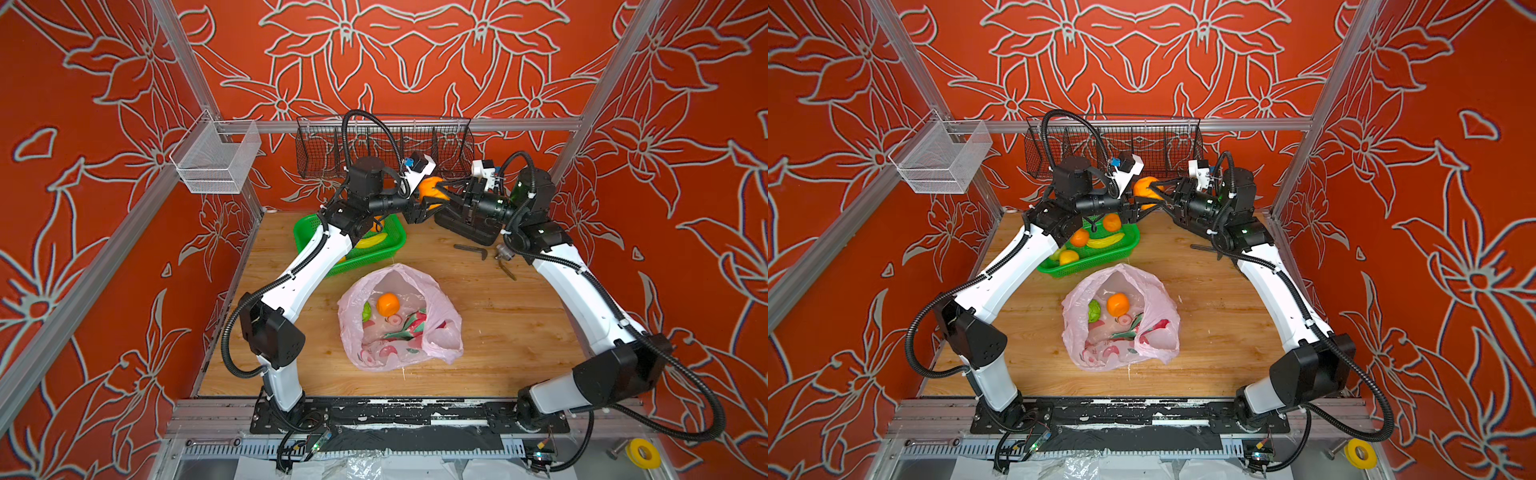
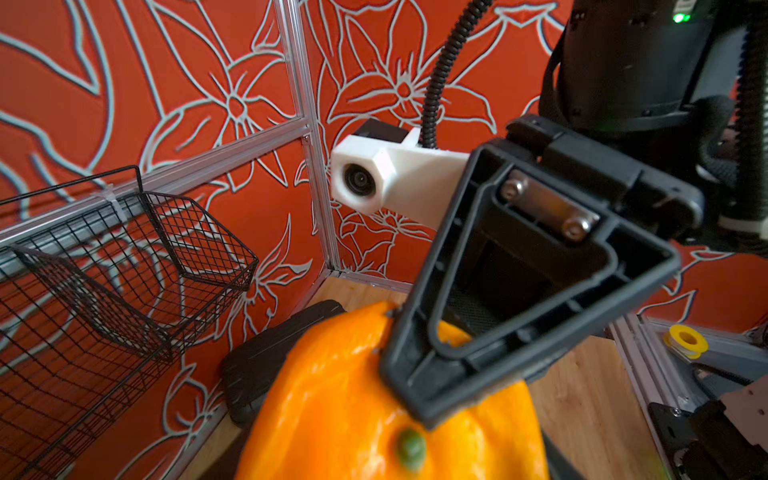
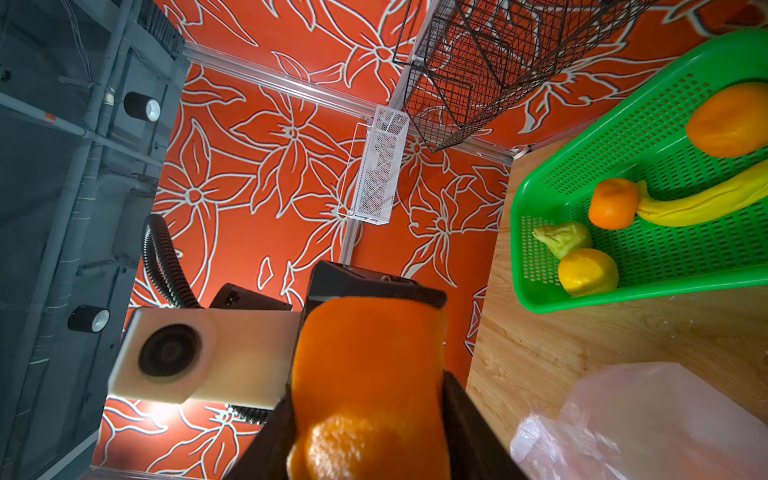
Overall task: Untie the knot of the plastic bag and take out the fruit
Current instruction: 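Grasp the orange with the left gripper while the right gripper releases it, then lower the orange into the green basket with the left gripper and release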
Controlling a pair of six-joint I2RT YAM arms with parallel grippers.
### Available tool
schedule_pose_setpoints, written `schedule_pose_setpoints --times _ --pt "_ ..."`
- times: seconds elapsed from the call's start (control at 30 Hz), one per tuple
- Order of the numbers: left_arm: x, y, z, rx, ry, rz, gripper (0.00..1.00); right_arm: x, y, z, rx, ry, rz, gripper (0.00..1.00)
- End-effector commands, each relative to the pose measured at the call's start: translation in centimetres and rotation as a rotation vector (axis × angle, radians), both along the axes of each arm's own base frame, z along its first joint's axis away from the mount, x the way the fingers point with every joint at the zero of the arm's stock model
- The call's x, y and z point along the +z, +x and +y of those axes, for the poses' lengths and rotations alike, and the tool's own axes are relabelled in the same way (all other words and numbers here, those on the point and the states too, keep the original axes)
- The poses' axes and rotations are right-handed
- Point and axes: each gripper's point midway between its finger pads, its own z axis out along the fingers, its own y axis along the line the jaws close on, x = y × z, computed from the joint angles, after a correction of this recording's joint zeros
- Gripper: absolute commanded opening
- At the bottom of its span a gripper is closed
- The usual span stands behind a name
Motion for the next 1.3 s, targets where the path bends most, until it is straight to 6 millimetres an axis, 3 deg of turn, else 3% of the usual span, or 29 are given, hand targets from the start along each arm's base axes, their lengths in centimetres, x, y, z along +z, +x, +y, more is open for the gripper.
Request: schedule_pose_setpoints --times 0.0,0.13,0.2,0.37,0.57,0.73,0.87,0.97,1.1,1.27 --pt "1.2 0.0 0.3 0.010 -0.003 -0.038 0.56 0.0 0.1 0.1 0.026 0.006 -0.001 0.54" --pt "0.9 0.8 1.4 0.091 0.012 -0.006 0.55 0.9 0.4 -0.3 0.003 0.003 -0.041 0.79" --pt "0.6 1.4 2.4 0.137 -0.004 0.053 0.55 1.1 0.7 -0.8 -0.030 -0.004 -0.059 0.84" --pt "-0.2 3.1 6.4 0.307 -0.067 0.210 0.55 0.3 1.7 -2.2 -0.115 -0.048 -0.066 0.89" --pt "-3.2 4.4 13.2 0.588 -0.171 0.426 0.52 -1.0 2.5 -2.5 -0.133 -0.064 -0.039 0.90" --pt "-8.0 5.0 20.4 0.879 -0.276 0.689 0.51 -2.3 3.0 -2.3 -0.119 -0.075 -0.003 0.91" --pt "-12.4 4.7 24.4 1.055 -0.332 0.875 0.49 -2.9 3.3 -2.0 -0.106 -0.075 0.015 0.91" --pt "-15.9 4.3 26.5 1.173 -0.374 1.025 0.49 -3.3 3.4 -1.9 -0.098 -0.079 0.026 0.91" --pt "-20.1 4.5 27.7 1.225 -0.463 1.252 0.48 -3.9 3.4 -1.8 -0.085 -0.082 0.046 0.91" --pt "-22.2 6.4 29.5 1.289 -0.410 1.260 0.49 -4.5 3.2 -1.9 -0.084 -0.086 0.062 0.91"
